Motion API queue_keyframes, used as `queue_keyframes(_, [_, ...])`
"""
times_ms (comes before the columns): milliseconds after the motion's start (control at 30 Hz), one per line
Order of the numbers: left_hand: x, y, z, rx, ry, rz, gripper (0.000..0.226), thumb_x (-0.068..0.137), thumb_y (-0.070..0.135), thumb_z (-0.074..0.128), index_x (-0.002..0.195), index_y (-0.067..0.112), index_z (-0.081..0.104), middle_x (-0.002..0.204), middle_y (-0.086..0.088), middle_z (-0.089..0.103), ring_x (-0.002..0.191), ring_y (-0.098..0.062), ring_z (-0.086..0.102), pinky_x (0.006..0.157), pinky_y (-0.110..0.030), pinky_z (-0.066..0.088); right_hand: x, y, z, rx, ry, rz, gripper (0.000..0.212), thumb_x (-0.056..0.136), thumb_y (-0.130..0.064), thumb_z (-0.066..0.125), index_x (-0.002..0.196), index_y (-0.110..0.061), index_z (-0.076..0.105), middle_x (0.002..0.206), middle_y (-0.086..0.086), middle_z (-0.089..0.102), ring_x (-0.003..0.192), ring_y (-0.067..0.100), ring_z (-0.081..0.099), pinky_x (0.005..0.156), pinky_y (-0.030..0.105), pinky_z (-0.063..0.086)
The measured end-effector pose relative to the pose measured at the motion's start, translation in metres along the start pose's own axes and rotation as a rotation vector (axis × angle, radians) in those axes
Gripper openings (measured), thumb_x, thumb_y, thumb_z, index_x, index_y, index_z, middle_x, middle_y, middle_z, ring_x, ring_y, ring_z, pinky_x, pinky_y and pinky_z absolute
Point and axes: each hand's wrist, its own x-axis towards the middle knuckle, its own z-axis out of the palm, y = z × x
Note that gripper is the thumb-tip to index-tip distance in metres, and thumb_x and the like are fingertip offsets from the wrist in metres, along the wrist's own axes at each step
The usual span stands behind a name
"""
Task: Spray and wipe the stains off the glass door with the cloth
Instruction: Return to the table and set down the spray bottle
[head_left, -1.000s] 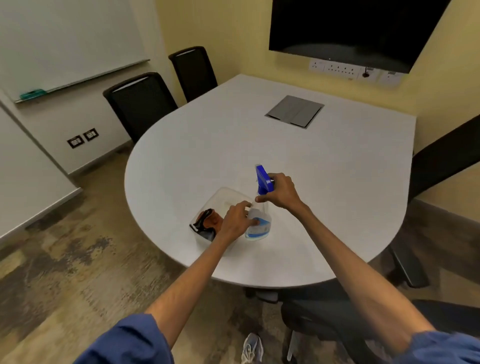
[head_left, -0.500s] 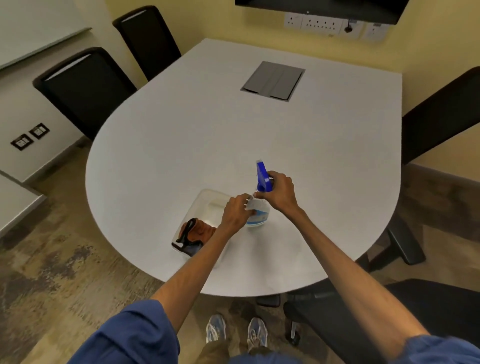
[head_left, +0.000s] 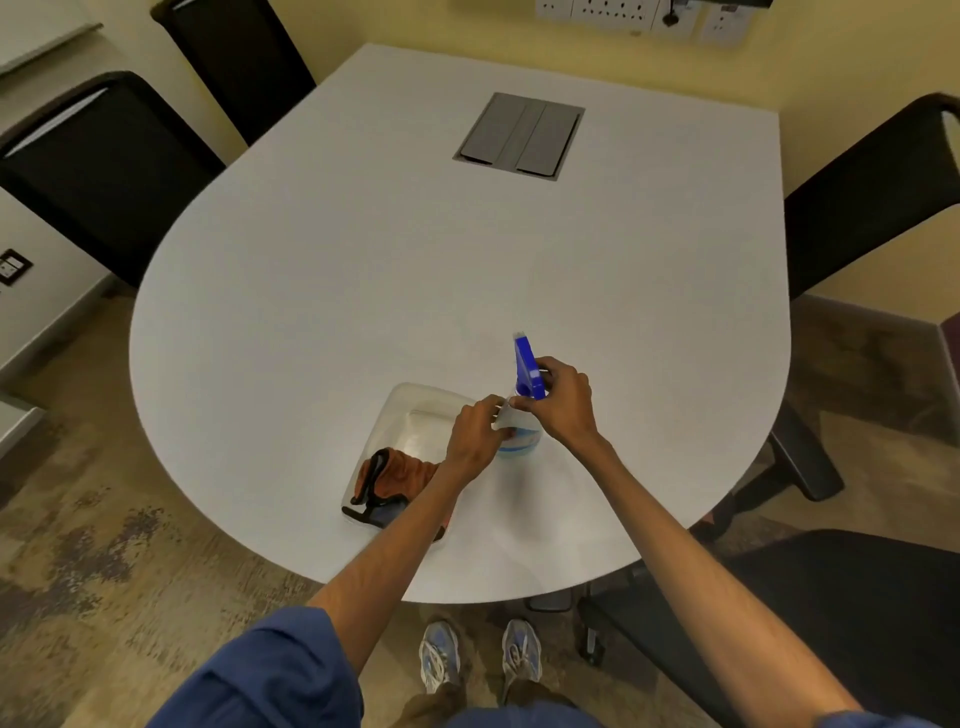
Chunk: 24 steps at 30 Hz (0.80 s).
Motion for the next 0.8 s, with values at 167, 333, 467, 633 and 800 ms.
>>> queue_keyframes(167, [-0.005,-0.009,-0.002,-0.053,-0.032,0.016,0.067,0.09,0.019,0.07,0.148,0.013,0.037,0.141,-0.013,0.056,0.125,-0.028,0.055,0.107,-0.04,0.044,-0.011,0.013,0.008,0.087,0.006,-0.022,0.082,0.074,-0.023,0.087,0.141,-0.009,0.042,0.141,0.011,0.055,0.126,0.03,0.056,0.097,0.032,0.05])
queue_keyframes(333, [-0.013,-0.022,-0.023,-0.201,0.018,0.039,0.063,0.084,0.01,0.074,0.139,0.018,0.046,0.128,-0.016,0.065,0.116,-0.025,0.064,0.104,-0.045,0.051,-0.025,0.014,0.016,0.158,0.183,-0.122,0.108,0.066,-0.045,0.088,0.15,-0.02,0.026,0.155,0.001,0.037,0.139,0.021,0.042,0.112,0.039,0.039])
queue_keyframes(467, [-0.013,-0.035,-0.046,-0.276,0.185,0.015,0.042,0.083,0.007,0.068,0.122,0.016,0.056,0.102,-0.011,0.073,0.096,-0.027,0.071,0.095,-0.051,0.055,-0.036,-0.001,0.03,0.068,0.492,-0.315,0.089,0.07,-0.051,0.081,0.138,-0.009,0.042,0.14,0.007,0.048,0.127,0.013,0.044,0.104,0.026,0.037])
queue_keyframes(633, [-0.017,-0.069,-0.076,-0.038,0.264,0.014,0.031,0.086,0.028,0.07,0.113,0.021,0.058,0.094,-0.005,0.073,0.084,-0.021,0.07,0.08,-0.038,0.058,-0.041,-0.02,0.065,-0.093,0.696,-0.661,0.034,0.083,-0.022,0.076,0.107,-0.013,0.055,0.107,0.004,0.058,0.101,0.018,0.054,0.088,0.024,0.041])
queue_keyframes(800, [-0.015,-0.102,-0.091,0.663,-0.021,0.075,0.05,0.09,0.036,0.062,0.133,0.013,0.051,0.135,-0.007,0.058,0.13,-0.024,0.05,0.107,-0.041,0.032,-0.04,-0.014,0.116,-0.307,0.178,-0.479,0.015,0.088,-0.016,0.064,0.101,-0.009,0.064,0.098,0.007,0.07,0.092,0.023,0.063,0.086,0.032,0.042])
